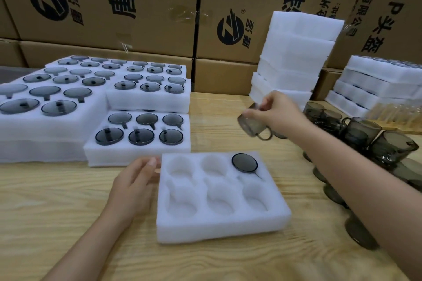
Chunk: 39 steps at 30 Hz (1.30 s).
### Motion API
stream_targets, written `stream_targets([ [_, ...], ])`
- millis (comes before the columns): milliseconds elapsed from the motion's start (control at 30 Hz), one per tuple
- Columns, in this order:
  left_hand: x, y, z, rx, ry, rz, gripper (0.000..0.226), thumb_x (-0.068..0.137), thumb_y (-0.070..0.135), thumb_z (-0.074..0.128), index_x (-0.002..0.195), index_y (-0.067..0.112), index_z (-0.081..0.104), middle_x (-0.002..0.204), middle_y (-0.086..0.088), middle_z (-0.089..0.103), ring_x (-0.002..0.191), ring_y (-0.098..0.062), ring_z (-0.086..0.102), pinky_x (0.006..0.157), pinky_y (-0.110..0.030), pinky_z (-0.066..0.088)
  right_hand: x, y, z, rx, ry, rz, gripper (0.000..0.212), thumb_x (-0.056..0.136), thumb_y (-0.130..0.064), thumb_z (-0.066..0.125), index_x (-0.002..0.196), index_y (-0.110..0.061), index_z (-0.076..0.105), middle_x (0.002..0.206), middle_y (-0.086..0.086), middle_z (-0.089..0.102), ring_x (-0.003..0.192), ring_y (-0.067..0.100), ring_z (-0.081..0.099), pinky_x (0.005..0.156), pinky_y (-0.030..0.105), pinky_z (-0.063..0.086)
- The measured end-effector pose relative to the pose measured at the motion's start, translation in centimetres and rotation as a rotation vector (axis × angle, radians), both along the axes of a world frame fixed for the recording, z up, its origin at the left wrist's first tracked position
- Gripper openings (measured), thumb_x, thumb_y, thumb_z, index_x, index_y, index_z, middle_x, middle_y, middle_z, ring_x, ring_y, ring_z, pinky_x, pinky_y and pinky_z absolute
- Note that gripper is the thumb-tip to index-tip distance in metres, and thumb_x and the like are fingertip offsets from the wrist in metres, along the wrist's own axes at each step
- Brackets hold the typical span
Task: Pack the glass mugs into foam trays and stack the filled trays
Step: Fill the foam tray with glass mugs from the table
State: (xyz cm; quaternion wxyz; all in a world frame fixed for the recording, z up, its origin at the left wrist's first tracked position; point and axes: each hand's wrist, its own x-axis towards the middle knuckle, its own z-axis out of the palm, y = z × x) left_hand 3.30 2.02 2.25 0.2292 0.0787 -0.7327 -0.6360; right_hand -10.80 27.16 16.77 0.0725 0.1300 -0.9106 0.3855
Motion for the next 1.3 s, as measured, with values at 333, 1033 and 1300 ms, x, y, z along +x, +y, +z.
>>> stream_targets([
  [333,0.2,0.5,0.3,-0.069,-0.04,-0.128,0.043,0.068,0.037,0.068,0.11,0.03,0.063,0.111,0.013,0.067,0.096,-0.016,0.065,0.087,-0.034,0.051,3.2,-5.7,-4.0,0.234,-0.049,0.256,0.035,0.073,-0.048,0.074,0.088,-0.017,0.066,0.077,0.002,0.066,0.066,0.009,0.052,0.061,0.026,0.044],
  [1033,0.0,0.5,0.1,-0.055,-0.037,-0.131,0.038,0.068,0.039,0.067,0.105,0.038,0.061,0.103,0.028,0.066,0.087,0.0,0.064,0.072,-0.012,0.047,4.2,-5.6,-8.6,0.57,0.288,0.346,0.037,0.092,-0.052,0.046,0.101,-0.018,0.055,0.098,-0.004,0.047,0.098,0.017,0.039,0.084,0.027,0.031],
  [1300,0.0,0.4,0.2,-0.044,-0.037,-0.137,0.036,0.068,0.037,0.068,0.103,0.039,0.061,0.1,0.03,0.065,0.084,-0.001,0.064,0.071,-0.01,0.047,1.3,-8.3,-6.9,0.369,-0.067,0.278,0.057,0.096,-0.059,0.018,0.129,-0.022,0.046,0.132,-0.001,0.048,0.139,0.026,0.019,0.113,0.044,0.016],
])
